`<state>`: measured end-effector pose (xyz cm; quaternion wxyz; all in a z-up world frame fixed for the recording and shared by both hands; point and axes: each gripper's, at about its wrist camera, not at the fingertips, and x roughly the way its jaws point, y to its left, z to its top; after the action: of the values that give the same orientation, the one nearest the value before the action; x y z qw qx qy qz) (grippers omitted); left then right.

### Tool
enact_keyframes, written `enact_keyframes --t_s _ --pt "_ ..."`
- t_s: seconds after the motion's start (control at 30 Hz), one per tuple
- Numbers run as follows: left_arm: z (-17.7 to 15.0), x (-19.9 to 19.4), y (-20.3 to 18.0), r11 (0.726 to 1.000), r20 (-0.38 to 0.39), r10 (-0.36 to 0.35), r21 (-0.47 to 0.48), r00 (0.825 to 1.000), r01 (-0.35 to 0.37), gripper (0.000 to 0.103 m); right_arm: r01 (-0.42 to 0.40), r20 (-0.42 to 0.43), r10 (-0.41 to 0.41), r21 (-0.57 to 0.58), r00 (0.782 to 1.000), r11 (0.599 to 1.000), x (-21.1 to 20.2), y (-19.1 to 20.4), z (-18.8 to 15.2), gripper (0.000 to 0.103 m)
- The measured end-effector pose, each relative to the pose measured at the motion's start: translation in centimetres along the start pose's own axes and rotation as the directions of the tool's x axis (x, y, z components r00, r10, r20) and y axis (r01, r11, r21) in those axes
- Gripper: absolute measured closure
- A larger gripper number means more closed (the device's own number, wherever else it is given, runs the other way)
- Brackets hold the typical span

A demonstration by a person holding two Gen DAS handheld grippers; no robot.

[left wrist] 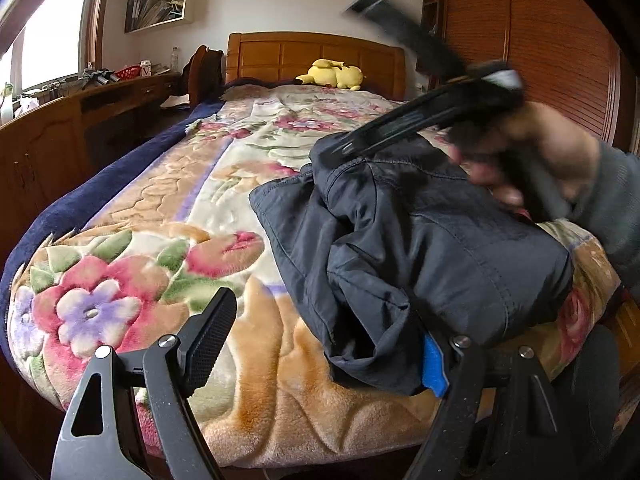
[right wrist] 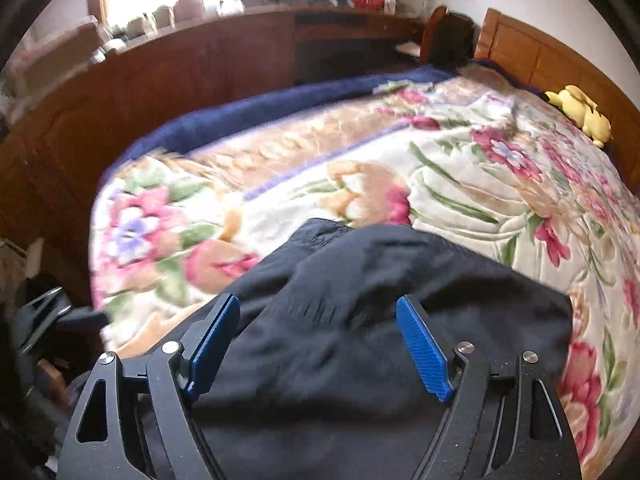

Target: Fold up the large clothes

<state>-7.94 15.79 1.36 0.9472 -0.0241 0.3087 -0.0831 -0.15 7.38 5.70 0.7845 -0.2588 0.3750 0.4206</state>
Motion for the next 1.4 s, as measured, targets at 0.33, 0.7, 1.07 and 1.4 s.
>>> enact_keyframes --t_s 0.33,0.7,1.07,1.4 --pt "-0.2 -0.8 0.8 1.000 0.028 -0.010 -0.018 1.000 0.011 0.022 0.040 -0.073 -0.049 -0.127 0.996 0.991 2.9 1.9 3.1 0.097" --pt "0.8 -1.6 1.5 0.998 0.065 -0.013 -0.059 0.998 0.017 0.022 0.030 0.046 -0.029 -0.024 0.999 0.999 2.8 1.0 4.4 0.096" --pt "-1.3 1.2 1.4 0.989 -0.070 -0.073 -0.134 0.995 0.063 0.022 0.152 0.190 -0.173 0.118 0.966 0.981 -6.7 -4.7 -2.4 0.023" --pt "-2.4 2.1 0.3 0.978 -0.091 -0.109 -0.189 0.990 0.090 0.034 0.228 0.080 -0.255 0.251 0.964 0.941 -4.2 -11.0 -10.6 0.017"
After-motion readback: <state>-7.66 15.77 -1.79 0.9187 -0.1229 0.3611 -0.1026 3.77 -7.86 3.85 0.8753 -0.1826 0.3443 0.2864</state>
